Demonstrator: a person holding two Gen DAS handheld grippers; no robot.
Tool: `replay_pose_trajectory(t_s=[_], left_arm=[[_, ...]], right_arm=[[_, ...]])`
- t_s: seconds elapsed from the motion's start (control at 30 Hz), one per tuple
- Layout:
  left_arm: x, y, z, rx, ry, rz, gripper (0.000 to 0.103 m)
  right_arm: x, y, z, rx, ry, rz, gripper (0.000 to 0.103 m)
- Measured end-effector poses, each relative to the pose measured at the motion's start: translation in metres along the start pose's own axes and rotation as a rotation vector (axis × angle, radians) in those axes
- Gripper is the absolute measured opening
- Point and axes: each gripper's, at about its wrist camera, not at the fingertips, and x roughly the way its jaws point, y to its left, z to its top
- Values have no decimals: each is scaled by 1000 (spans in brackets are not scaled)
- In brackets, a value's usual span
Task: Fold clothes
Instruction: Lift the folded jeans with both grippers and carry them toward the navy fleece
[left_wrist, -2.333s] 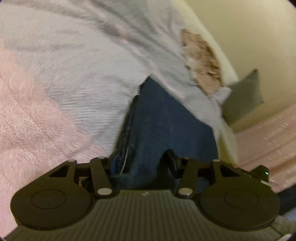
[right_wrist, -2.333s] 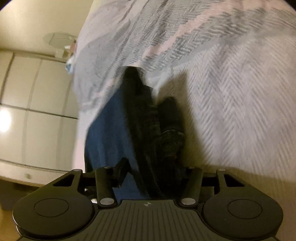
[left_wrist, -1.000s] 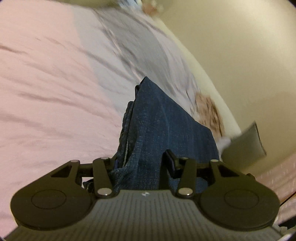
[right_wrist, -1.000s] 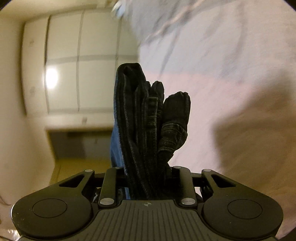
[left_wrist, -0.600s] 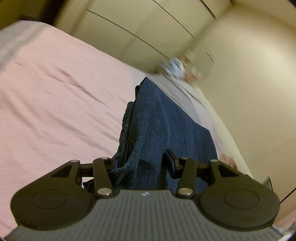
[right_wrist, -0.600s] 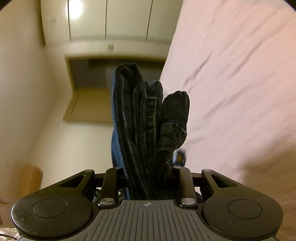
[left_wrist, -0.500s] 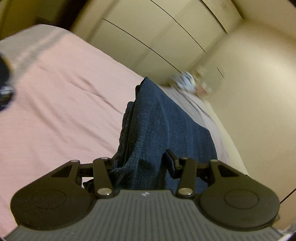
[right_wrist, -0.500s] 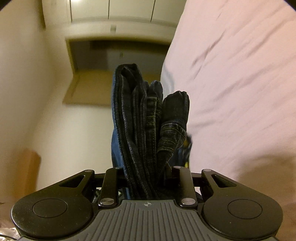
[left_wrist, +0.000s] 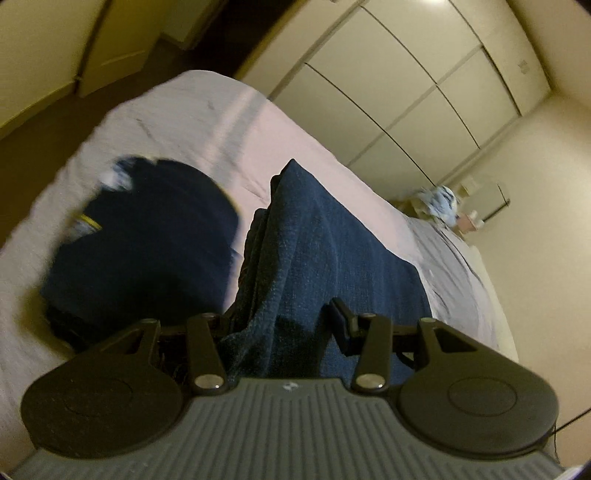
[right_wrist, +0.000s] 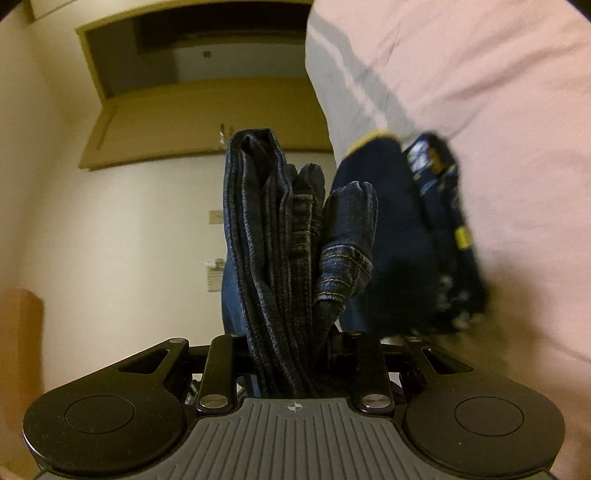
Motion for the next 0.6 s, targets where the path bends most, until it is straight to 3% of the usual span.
replay_pose_trajectory(t_s=[0.1, 0.13, 0.23, 0.43, 0.6], left_arm=[[9, 42, 40, -5, -12, 8, 42], [14, 54, 51, -6, -16, 10, 42], [28, 83, 72, -23, -17, 17, 42], [62, 123, 98, -53, -2, 18, 42], [85, 142, 101, -62, 19, 10, 42]], right_arm=[[63, 2, 13, -2, 2, -20, 27], [94, 10, -6, -3, 5, -26, 27], [144, 15, 15, 1, -3, -47, 27], [186, 22, 41, 3, -19, -119, 27], [197, 8, 52, -4, -42, -156, 27]])
